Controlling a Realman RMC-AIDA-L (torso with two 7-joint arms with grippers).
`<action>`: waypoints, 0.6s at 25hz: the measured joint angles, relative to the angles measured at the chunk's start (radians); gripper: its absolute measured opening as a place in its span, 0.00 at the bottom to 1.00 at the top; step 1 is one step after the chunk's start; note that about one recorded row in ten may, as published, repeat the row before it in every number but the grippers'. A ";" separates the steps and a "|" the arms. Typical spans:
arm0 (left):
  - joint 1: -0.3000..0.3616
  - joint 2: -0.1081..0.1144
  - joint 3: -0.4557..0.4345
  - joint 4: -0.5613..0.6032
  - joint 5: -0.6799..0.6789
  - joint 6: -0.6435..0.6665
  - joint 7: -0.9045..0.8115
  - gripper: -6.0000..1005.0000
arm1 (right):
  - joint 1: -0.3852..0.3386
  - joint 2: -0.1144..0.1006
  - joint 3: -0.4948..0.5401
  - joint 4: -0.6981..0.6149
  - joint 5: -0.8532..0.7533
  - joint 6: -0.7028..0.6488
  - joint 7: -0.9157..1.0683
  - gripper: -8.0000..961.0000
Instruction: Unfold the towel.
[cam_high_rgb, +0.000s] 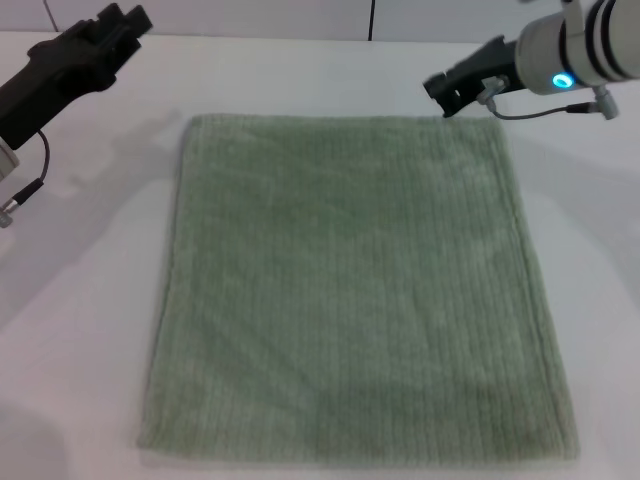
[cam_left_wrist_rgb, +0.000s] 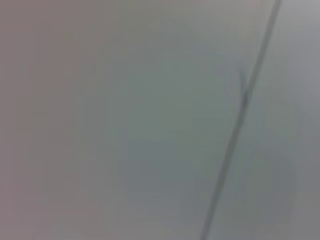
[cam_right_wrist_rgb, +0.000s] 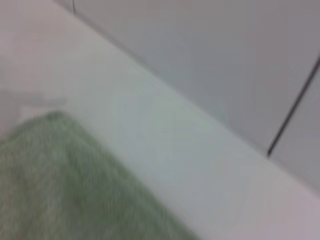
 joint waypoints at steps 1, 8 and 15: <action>0.003 0.001 0.000 -0.023 -0.030 -0.018 0.019 0.40 | -0.076 0.001 -0.146 -0.057 0.061 0.151 -0.019 0.01; 0.022 -0.002 -0.003 -0.116 -0.183 -0.112 0.120 0.39 | -0.283 0.003 -0.684 0.040 0.086 1.095 -0.058 0.01; 0.011 -0.008 -0.004 -0.185 -0.226 -0.167 0.220 0.39 | -0.296 0.006 -0.892 0.325 0.089 1.683 0.163 0.01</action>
